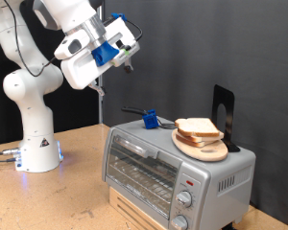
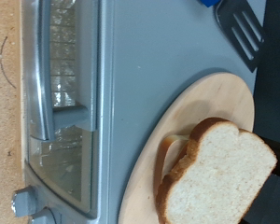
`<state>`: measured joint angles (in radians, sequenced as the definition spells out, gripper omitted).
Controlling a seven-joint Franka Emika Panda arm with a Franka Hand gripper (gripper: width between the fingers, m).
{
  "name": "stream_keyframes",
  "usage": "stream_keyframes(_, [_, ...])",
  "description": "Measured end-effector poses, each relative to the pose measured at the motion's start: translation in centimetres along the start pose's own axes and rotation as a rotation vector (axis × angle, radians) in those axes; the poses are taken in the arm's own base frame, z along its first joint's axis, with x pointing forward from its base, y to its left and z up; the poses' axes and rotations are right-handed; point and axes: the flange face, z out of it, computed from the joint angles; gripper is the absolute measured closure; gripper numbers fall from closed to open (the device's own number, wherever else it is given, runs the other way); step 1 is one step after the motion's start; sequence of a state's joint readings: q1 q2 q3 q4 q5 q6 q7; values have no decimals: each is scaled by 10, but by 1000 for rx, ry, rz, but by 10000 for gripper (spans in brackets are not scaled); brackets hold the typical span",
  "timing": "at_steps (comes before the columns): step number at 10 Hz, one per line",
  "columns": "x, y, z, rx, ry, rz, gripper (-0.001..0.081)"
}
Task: Make a piece of toast with the oven
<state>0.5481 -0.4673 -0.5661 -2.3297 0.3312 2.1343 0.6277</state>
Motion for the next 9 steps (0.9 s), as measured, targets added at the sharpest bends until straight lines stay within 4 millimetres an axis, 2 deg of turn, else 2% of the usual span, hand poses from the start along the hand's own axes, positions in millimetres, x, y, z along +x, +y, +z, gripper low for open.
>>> stream_keyframes(2, [-2,7,13,-19,-11,22,5])
stream_keyframes(6, [-1,27,72,-97,12,51,5])
stream_keyframes(9, [-1,45,104,-135,33,46,5])
